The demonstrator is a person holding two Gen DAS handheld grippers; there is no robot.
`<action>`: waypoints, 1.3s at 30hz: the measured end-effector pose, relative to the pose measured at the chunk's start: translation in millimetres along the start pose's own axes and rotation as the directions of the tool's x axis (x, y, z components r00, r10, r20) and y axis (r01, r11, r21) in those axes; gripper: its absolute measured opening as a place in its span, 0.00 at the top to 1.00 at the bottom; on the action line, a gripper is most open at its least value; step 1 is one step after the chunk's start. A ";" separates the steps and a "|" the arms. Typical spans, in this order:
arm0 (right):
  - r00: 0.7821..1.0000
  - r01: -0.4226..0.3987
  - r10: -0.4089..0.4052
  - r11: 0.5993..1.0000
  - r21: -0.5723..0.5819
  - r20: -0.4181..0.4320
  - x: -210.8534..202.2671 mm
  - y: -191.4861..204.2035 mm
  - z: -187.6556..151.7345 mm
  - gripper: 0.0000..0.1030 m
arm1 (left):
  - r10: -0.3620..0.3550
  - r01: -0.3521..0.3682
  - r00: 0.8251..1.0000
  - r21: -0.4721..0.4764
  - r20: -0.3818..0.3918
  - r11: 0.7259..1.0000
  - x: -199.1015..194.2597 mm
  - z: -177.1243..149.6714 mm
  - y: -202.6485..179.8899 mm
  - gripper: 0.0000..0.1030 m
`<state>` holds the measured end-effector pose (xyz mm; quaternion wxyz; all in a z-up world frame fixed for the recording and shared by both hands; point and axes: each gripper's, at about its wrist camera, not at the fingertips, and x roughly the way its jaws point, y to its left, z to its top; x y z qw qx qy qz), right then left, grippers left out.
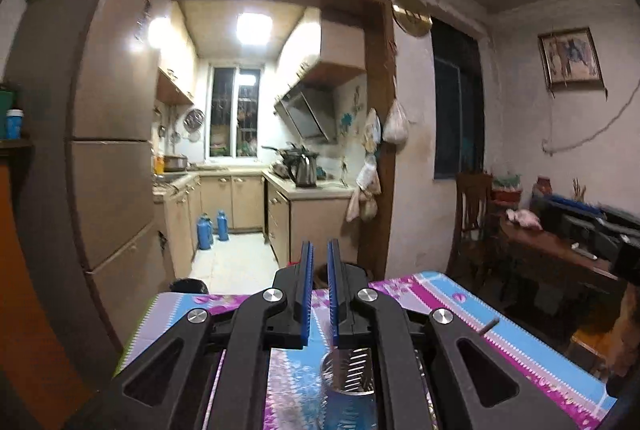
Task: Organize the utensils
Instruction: 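Open both tools to drop the chopsticks and withdraw from the holder, then close the right tool on a chopstick while the left tool grasps another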
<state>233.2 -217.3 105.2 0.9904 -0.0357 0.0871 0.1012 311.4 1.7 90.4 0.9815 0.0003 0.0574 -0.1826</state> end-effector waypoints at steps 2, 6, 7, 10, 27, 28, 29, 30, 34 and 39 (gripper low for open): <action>1.000 0.007 -0.006 1.000 -0.021 0.024 -27.2 -1.7 -0.8 0.75 | 0.022 -0.022 0.999 -0.001 0.046 1.000 -33.3 8.7 8.5 0.92; 0.998 0.022 -0.020 0.999 -0.039 0.058 -94.4 -8.0 -14.0 0.64 | 0.047 -0.046 0.994 -0.010 0.101 0.999 -108.9 16.3 21.7 0.92; 0.997 0.032 -0.029 0.999 -0.043 0.069 -113.7 -9.1 -20.8 0.52 | 0.054 -0.053 0.993 -0.006 0.106 0.999 -126.0 15.0 21.5 0.90; 0.997 0.061 -0.057 0.996 -0.065 0.061 -157.9 -8.8 -44.4 0.41 | 0.062 -0.064 0.994 0.017 0.094 0.998 -179.2 -0.5 20.1 0.65; 0.947 0.157 -0.118 0.982 0.109 -0.300 -234.3 17.5 -239.5 0.34 | 0.063 -0.005 0.929 0.159 -0.365 0.987 -308.5 -220.2 -44.4 0.37; 0.946 0.140 -0.100 0.984 0.109 -0.307 -235.6 23.3 -248.2 0.35 | 0.056 0.008 0.923 0.164 -0.381 0.986 -309.6 -226.5 -51.5 0.45; 0.943 0.117 -0.079 0.988 0.099 -0.324 -233.9 34.1 -257.1 0.37 | 0.030 0.044 0.910 0.167 -0.414 0.985 -311.6 -238.6 -60.1 0.50; 0.939 0.107 -0.072 0.990 0.088 -0.335 -234.0 41.2 -262.6 0.44 | 0.016 0.064 0.903 0.172 -0.430 0.983 -312.3 -244.5 -67.7 0.54; 0.924 0.055 -0.037 0.998 0.036 -0.379 -228.3 68.4 -281.8 0.63 | -0.031 0.126 0.892 0.182 -0.450 0.975 -308.0 -255.0 -93.2 0.77; 0.921 0.047 -0.021 0.997 0.056 -0.389 -228.9 73.2 -290.2 0.63 | -0.003 0.097 0.873 0.167 -0.487 0.981 -286.4 -268.3 -100.7 0.86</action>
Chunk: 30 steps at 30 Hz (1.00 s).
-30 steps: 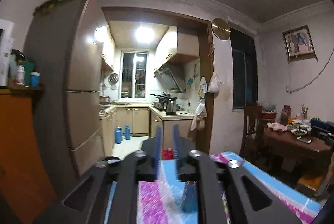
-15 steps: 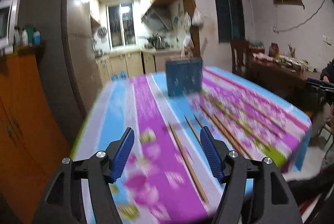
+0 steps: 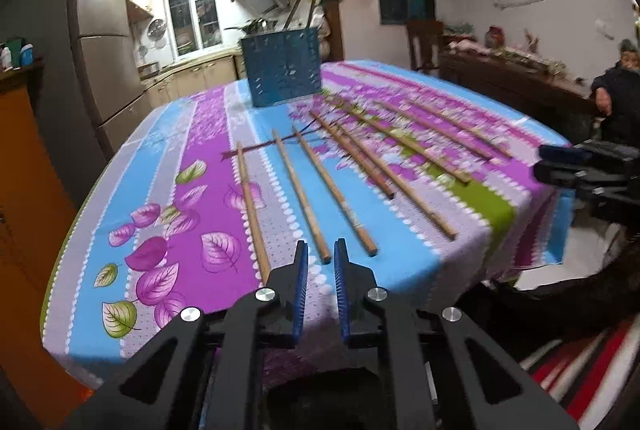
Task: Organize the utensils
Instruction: 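Close the right tool on a chopstick while the left tool grasps another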
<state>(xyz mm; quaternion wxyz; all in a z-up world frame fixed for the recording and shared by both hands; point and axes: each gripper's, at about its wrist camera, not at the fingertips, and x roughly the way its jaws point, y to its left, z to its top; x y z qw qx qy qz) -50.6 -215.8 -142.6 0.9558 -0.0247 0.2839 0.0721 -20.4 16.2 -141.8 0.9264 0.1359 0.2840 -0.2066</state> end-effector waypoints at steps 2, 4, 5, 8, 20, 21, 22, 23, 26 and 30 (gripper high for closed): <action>1.000 -0.002 0.002 1.000 0.000 -0.001 -0.5 -1.0 -3.1 0.63 | -0.004 0.004 1.000 -0.001 -0.011 1.000 5.9 0.9 -0.4 0.86; 1.000 -0.001 0.001 1.000 -0.002 -0.004 0.1 -2.8 -2.1 0.63 | 0.002 -0.002 1.000 -0.004 -0.017 1.000 10.0 -0.6 -4.0 0.86; 1.000 -0.002 0.002 1.000 0.000 -0.005 0.4 -3.1 -2.6 0.63 | 0.007 -0.007 1.000 -0.007 -0.017 1.000 10.8 -0.9 -5.0 0.86; 1.000 -0.004 0.004 1.000 0.004 -0.007 2.2 -6.6 -2.8 0.63 | 0.047 -0.047 0.999 -0.008 -0.006 0.999 16.1 -0.8 -7.3 0.85; 0.998 -0.055 0.055 0.998 0.003 -0.023 10.2 -4.9 -4.3 0.64 | 0.049 -0.049 0.999 -0.050 0.000 0.998 27.3 -3.8 -7.1 0.89; 0.998 -0.063 0.063 0.998 0.000 -0.023 11.2 -4.0 -3.4 0.68 | 0.046 -0.046 0.999 -0.056 0.003 0.997 26.9 -4.5 -7.0 0.92; 0.997 -0.070 0.070 0.998 -0.005 -0.023 12.1 -2.7 -2.9 0.69 | 0.050 -0.050 0.999 -0.063 0.006 0.997 26.6 -4.9 -7.1 0.92; 0.997 -0.074 0.073 0.997 -0.009 -0.022 13.2 -1.2 -2.3 0.69 | 0.049 -0.048 0.999 -0.069 0.009 0.996 26.4 -5.3 -6.7 0.92; 0.997 -0.072 0.071 0.997 -0.025 -0.018 16.2 3.1 0.4 0.74 | 0.049 -0.048 0.999 -0.080 0.014 0.996 26.0 -5.8 -6.1 0.92; 0.997 -0.079 0.078 0.997 -0.028 -0.018 20.8 7.4 1.9 0.75 | 0.047 -0.046 0.999 -0.081 0.015 0.996 25.7 -5.8 -6.1 0.93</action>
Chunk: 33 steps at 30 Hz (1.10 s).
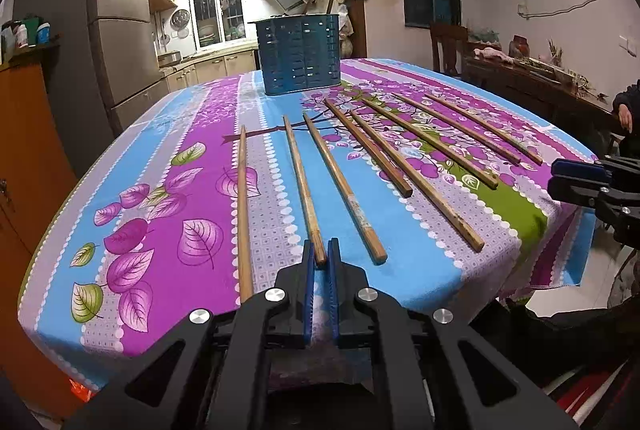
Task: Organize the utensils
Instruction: 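Close the right tool on a chopstick while the left tool grasps another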
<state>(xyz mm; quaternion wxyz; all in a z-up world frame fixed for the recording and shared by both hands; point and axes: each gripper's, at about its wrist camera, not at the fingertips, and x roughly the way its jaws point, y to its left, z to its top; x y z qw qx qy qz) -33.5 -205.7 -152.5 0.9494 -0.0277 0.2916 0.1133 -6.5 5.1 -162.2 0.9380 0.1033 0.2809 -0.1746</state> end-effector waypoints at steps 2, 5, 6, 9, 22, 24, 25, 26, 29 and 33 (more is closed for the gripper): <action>1.000 -0.002 0.002 1.000 -0.002 -0.003 2.2 1.4 0.9 0.75 | 0.002 -0.002 1.000 -0.001 0.000 1.000 0.0 -0.2 -0.6 0.93; 1.000 -0.016 0.016 1.000 -0.011 -0.012 6.2 4.6 2.8 0.75 | 0.003 -0.003 1.000 -0.001 -0.001 1.000 0.2 -0.3 -1.1 0.93; 1.000 -0.022 0.022 1.000 -0.013 -0.014 7.3 5.5 3.3 0.75 | 0.003 -0.003 1.000 -0.002 0.000 1.000 0.2 -0.2 -1.0 0.93; 1.000 -0.024 0.023 0.999 -0.023 -0.017 11.0 9.1 5.2 0.75 | -0.001 0.001 1.000 -0.005 0.001 1.000 0.0 -0.3 -1.2 0.93; 0.986 0.167 -0.167 0.986 0.020 0.024 18.6 -24.2 14.7 0.79 | -0.007 0.007 1.000 0.000 0.004 1.000 2.2 -0.2 3.3 0.93; 0.985 0.173 -0.173 0.985 0.020 0.014 28.3 -29.3 16.0 0.83 | -0.003 0.003 1.000 0.004 0.004 1.000 2.9 0.5 2.6 0.93; 0.985 0.170 -0.171 0.985 0.021 0.007 32.1 -30.8 16.0 0.85 | -0.002 0.001 1.000 0.006 0.004 1.000 3.3 0.5 2.8 0.93; 0.985 0.172 -0.172 0.985 0.028 -0.001 36.9 -33.7 14.9 0.86 | 0.000 0.000 1.000 0.008 0.004 1.000 3.6 0.6 2.9 0.93; 0.985 0.171 -0.171 0.985 0.035 -0.008 44.1 -38.4 10.1 0.87 | 0.002 -0.002 1.000 0.012 0.004 1.000 4.3 0.4 2.5 0.93; 0.986 0.164 -0.165 0.985 0.047 0.018 42.4 -38.2 5.3 0.89 | 0.003 -0.003 1.000 0.010 0.004 1.000 3.8 0.1 2.9 0.92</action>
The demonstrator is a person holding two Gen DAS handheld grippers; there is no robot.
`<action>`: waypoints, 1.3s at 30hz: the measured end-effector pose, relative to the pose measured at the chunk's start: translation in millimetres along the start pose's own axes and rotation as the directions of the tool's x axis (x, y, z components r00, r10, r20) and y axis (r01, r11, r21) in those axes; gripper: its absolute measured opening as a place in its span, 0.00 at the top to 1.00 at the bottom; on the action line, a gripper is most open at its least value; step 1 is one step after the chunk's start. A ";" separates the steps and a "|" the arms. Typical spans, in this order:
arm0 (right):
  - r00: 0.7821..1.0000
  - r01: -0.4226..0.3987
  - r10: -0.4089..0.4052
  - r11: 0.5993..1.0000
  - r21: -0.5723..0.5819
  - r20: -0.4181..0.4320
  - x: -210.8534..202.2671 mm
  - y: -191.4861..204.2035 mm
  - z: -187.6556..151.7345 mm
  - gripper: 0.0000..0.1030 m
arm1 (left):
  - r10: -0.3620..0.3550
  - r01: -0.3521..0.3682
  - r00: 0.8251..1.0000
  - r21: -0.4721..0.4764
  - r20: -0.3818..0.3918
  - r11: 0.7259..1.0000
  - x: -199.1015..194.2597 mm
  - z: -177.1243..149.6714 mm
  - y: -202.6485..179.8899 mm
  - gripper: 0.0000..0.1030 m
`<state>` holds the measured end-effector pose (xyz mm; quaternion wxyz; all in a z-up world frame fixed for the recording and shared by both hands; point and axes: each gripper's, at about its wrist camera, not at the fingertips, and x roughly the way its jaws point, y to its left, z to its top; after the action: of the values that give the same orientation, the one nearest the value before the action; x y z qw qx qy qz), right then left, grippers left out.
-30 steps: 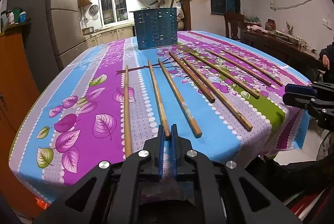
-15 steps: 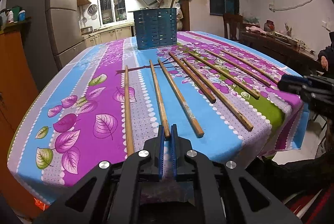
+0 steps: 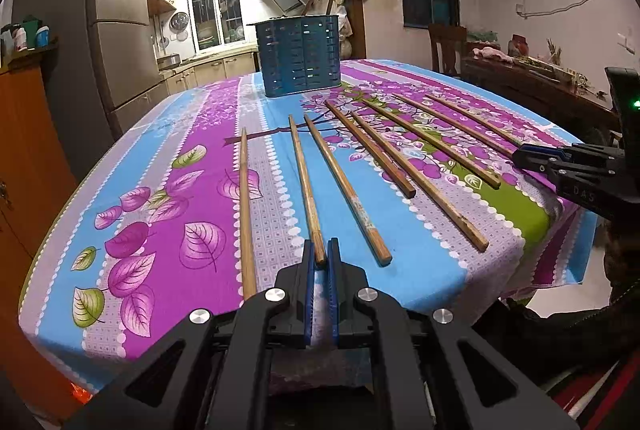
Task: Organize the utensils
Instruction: 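Close the right tool on a chopstick while the left tool grasps another, then lift both chopsticks and lower them into the blue utensil holder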
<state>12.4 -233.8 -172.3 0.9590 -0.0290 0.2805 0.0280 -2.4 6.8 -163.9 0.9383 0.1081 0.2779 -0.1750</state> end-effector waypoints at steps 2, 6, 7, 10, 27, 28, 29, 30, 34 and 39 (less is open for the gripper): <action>1.000 -0.007 0.007 1.000 0.022 0.016 -1.3 -0.3 -3.3 0.91 | 0.000 0.000 1.000 0.000 -0.001 1.000 0.0 0.0 0.3 0.92; 0.999 -0.020 0.018 0.997 0.072 0.030 -2.6 -2.2 -4.6 0.95 | -0.002 0.002 1.000 0.000 0.000 1.000 0.2 0.0 0.2 0.93; 0.999 -0.026 0.023 0.996 0.086 0.029 -3.6 -3.6 -4.2 0.95 | -0.001 0.001 1.000 0.001 0.000 1.000 -0.3 -0.1 0.1 0.93; 0.999 -0.028 0.023 0.994 0.102 0.043 -11.1 -5.7 -1.9 0.95 | -0.001 0.001 1.000 -0.004 0.002 1.000 -1.0 0.1 0.6 0.93; 0.979 -0.041 0.037 0.999 0.017 0.203 -73.2 -10.5 50.8 0.95 | 0.010 -0.020 0.985 0.058 0.172 0.998 -47.6 24.5 5.1 0.93; 0.978 -0.045 0.042 0.999 0.011 0.206 -74.9 -10.9 53.7 0.95 | 0.011 -0.022 0.983 0.060 0.181 0.998 -51.1 26.8 4.6 0.93; 0.975 -0.047 0.046 0.999 0.002 0.216 -78.1 -11.2 58.4 0.95 | 0.011 -0.023 0.981 0.060 0.192 0.998 -54.6 29.6 5.0 0.93; 0.973 -0.047 0.047 0.999 -0.004 0.224 -80.5 -11.3 61.6 0.95 | 0.010 -0.022 0.978 0.056 0.206 0.998 -59.2 34.2 6.1 0.93; 0.962 -0.046 0.051 0.999 -0.027 0.268 -90.6 -13.8 79.3 0.95 | 0.011 -0.018 0.970 0.025 0.243 1.000 -72.3 48.8 13.3 0.93; 0.953 -0.045 0.059 0.998 -0.054 0.297 -95.7 -14.3 97.9 0.95 | 0.022 -0.027 0.959 0.013 0.284 1.000 -85.5 68.4 19.5 0.93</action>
<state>-14.6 -244.7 -37.7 0.9884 -0.0393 0.1323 0.0640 -28.8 27.1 -57.8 0.9696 0.0930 0.1379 -0.1795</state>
